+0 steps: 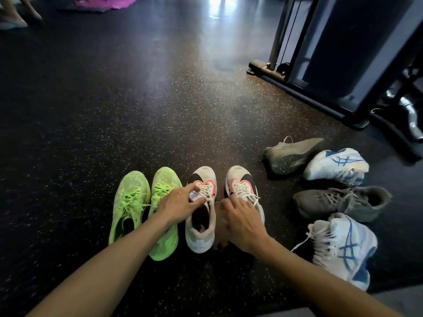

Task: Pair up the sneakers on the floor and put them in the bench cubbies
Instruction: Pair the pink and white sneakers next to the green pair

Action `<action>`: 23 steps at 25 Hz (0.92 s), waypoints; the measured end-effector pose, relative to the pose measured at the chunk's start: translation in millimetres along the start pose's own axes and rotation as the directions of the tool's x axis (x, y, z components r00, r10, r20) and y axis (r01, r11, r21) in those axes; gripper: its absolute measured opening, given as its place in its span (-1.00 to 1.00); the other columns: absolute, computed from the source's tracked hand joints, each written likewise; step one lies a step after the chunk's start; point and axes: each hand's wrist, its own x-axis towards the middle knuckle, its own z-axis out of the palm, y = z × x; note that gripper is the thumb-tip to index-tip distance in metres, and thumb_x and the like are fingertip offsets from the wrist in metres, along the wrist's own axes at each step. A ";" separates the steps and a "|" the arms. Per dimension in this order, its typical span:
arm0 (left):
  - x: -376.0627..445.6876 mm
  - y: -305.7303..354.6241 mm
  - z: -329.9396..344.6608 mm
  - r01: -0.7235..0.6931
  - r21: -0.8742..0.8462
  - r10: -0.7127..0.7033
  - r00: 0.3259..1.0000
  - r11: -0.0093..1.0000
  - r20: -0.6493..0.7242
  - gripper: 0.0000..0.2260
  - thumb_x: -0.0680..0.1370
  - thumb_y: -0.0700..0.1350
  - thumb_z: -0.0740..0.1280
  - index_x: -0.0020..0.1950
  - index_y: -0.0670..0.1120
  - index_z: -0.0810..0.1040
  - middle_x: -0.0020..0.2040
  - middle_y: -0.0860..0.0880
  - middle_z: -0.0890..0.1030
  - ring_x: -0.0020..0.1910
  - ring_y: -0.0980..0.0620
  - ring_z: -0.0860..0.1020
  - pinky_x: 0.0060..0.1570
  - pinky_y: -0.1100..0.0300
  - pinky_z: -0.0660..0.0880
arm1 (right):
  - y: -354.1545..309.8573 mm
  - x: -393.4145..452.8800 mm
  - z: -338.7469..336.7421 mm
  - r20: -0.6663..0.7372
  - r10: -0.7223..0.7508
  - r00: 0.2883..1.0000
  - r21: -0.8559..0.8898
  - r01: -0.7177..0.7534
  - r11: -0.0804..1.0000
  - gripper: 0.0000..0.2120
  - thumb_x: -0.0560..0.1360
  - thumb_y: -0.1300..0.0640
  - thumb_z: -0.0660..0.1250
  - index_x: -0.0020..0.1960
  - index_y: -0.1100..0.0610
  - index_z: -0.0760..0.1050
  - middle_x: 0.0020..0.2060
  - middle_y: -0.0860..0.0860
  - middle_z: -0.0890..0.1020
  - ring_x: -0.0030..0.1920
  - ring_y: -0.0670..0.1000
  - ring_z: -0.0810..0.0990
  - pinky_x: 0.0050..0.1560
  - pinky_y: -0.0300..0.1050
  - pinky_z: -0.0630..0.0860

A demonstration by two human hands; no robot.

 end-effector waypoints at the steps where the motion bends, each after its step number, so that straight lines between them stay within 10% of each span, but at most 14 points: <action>1: 1.1 2.6 0.6 0.000 0.023 0.000 1.000 1.000 -0.007 -0.62 0.50 0.32 0.26 0.20 0.15 0.50 0.05 -0.01 0.63 0.01 -0.05 0.59 -0.02 0.06 0.53 | 4.3 -1.3 -4.0 -0.092 0.182 0.979 -0.053 -0.188 0.981 -0.64 0.39 -0.04 0.25 0.13 0.12 0.44 0.03 0.08 0.52 -0.01 0.14 0.53 -0.05 0.00 0.47; 4: 5.6 7.0 0.7 0.012 0.058 -0.011 1.000 0.998 -0.024 -0.63 0.53 0.30 0.22 0.18 0.12 0.53 0.08 -0.03 0.62 0.05 -0.07 0.58 -0.01 0.07 0.51 | 26.9 -5.6 -4.5 0.065 0.626 0.777 -0.037 -0.625 0.780 -0.47 0.38 -0.01 0.29 0.29 0.14 0.28 0.18 0.12 0.37 0.15 0.22 0.44 0.06 0.10 0.48; 7: 9.0 8.2 1.0 0.011 0.050 -0.010 1.000 0.999 -0.009 -0.62 0.53 0.31 0.20 0.19 0.12 0.53 0.11 -0.05 0.59 0.10 -0.09 0.55 0.07 0.03 0.49 | 41.8 -9.4 2.6 0.329 0.685 0.649 0.147 -0.752 0.642 -0.40 0.44 0.11 0.22 0.44 0.11 0.13 0.33 0.14 0.33 0.25 0.27 0.43 0.16 0.14 0.44; 17: 9.5 10.8 -14.0 0.026 0.024 -0.025 0.999 0.999 -0.030 -0.65 0.54 0.31 0.18 0.12 0.12 0.53 -0.03 0.00 0.50 0.02 -0.05 0.53 0.01 0.06 0.48 | 10.1 -2.2 0.3 0.383 0.555 0.738 0.299 -0.668 0.681 -0.54 0.46 0.28 0.20 0.35 0.11 0.29 0.18 0.15 0.55 0.16 0.19 0.56 0.13 0.07 0.53; 23: 16.3 17.5 -20.2 -0.003 -0.001 0.002 1.000 1.000 -0.027 -0.65 0.53 0.33 0.18 0.10 0.14 0.54 -0.02 -0.02 0.52 0.02 -0.08 0.55 0.05 0.02 0.50 | 16.3 1.8 -27.9 0.407 0.534 0.741 0.305 -0.661 0.685 -0.63 0.54 0.04 0.17 0.34 0.04 0.34 0.21 0.11 0.56 0.14 0.13 0.57 0.13 0.06 0.54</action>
